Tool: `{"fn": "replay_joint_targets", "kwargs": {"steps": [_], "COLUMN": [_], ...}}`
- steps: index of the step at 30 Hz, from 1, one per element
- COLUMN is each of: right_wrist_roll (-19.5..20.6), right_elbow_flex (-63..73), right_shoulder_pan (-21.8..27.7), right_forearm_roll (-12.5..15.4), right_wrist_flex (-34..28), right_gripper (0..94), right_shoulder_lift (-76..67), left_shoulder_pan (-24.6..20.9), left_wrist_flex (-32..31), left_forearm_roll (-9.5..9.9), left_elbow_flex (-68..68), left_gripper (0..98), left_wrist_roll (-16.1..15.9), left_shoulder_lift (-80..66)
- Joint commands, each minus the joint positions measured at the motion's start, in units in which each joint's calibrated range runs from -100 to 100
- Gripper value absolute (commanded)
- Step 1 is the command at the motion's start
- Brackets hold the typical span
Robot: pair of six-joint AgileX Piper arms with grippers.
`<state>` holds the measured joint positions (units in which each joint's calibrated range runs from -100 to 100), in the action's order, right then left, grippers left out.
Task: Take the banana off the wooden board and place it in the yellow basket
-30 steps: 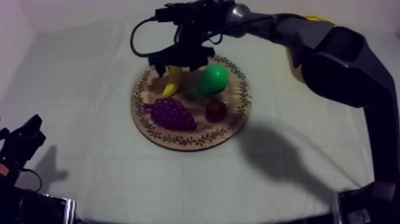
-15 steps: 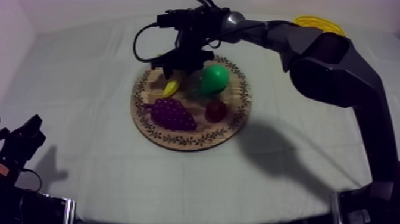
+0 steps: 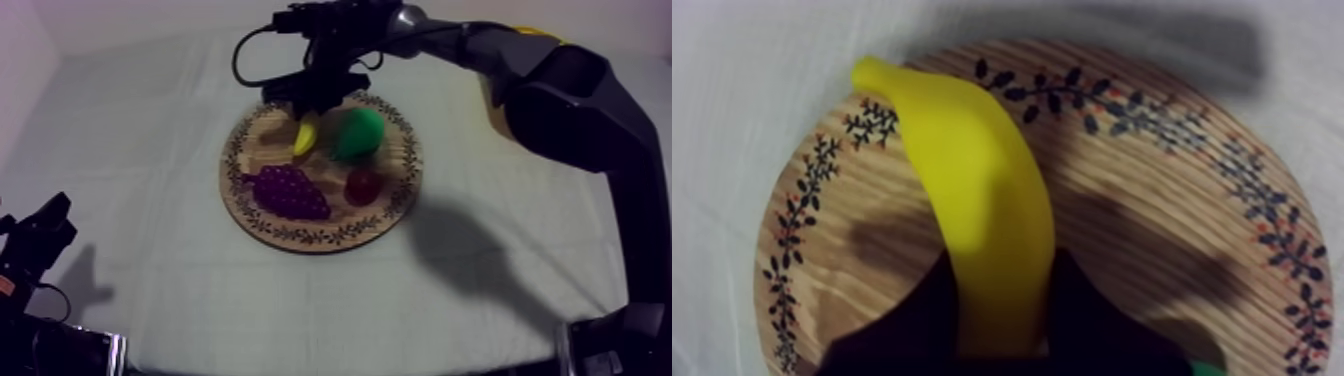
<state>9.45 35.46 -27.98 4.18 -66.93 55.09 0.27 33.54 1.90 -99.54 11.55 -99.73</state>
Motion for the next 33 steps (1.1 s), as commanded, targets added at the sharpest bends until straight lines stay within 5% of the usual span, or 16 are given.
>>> {"fn": "replay_joint_targets", "kwargs": {"steps": [1, 18, 33], "right_wrist_roll": [-0.4, -2.7, -7.3], "right_elbow_flex": [-3.0, -35.8, -42.7], "right_shoulder_pan": [0.3, 8.0, 22.9], "right_forearm_roll": [0.5, -0.9, -1.2], "right_wrist_flex": [0.0, 8.2, 11.1], "right_gripper": [0.4, 1.1, 1.8], "right_shoulder_lift": [-3.7, -42.9, -51.2], "left_shoulder_pan": [0.0, 0.0, 0.0], "left_wrist_flex": [0.0, 0.0, 0.0], "left_forearm_roll": [0.02, 0.02, 0.02], "left_elbow_flex": [0.0, 0.0, 0.0], "left_gripper": [0.1, 0.1, 0.1], "left_wrist_roll": [0.0, 0.0, 0.0], "left_shoulder_lift": [0.0, 0.0, 0.0]}}
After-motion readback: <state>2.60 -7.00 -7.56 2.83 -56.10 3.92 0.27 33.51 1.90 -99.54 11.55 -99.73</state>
